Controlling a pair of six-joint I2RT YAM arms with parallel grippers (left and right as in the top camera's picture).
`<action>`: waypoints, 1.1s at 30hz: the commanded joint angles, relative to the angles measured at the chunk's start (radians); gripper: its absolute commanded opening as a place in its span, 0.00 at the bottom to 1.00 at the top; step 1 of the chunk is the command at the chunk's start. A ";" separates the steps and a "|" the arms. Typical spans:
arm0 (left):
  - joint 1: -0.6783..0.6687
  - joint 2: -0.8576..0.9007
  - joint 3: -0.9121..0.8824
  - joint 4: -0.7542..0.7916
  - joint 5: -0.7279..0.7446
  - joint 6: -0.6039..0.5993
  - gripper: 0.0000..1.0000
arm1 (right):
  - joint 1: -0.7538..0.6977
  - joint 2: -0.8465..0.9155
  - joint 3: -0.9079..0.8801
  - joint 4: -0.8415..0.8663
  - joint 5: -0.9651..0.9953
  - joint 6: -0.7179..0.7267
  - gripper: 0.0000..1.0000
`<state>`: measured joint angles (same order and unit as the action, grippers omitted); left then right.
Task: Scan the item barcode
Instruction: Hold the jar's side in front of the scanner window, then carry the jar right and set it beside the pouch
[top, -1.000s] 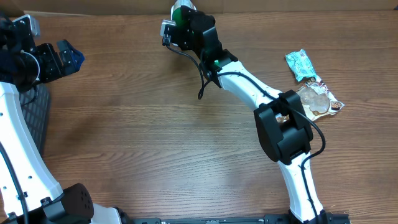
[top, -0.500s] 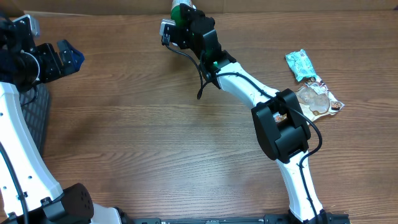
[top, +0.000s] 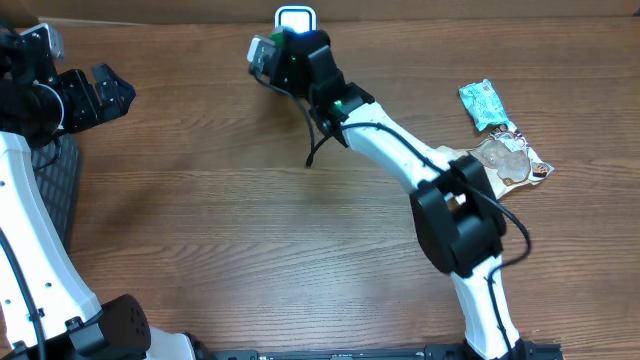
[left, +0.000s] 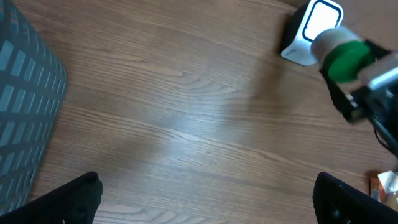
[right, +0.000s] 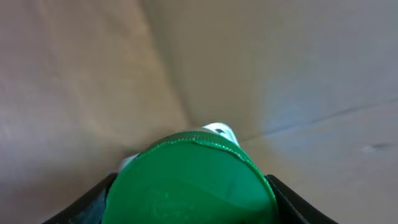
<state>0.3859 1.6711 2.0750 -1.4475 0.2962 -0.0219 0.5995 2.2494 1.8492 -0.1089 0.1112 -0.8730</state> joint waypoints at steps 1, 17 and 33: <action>-0.006 -0.007 0.014 0.001 0.008 0.019 1.00 | 0.051 -0.192 0.016 -0.126 -0.008 0.304 0.45; -0.006 -0.007 0.014 0.001 0.008 0.019 1.00 | -0.043 -0.259 -0.120 -1.132 -0.285 0.615 0.45; -0.006 -0.007 0.014 0.001 0.008 0.019 1.00 | -0.524 -0.244 -0.279 -0.931 -0.297 0.721 0.43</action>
<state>0.3859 1.6711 2.0750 -1.4475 0.2962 -0.0219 0.1131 2.0144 1.5826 -1.0523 -0.1921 -0.1925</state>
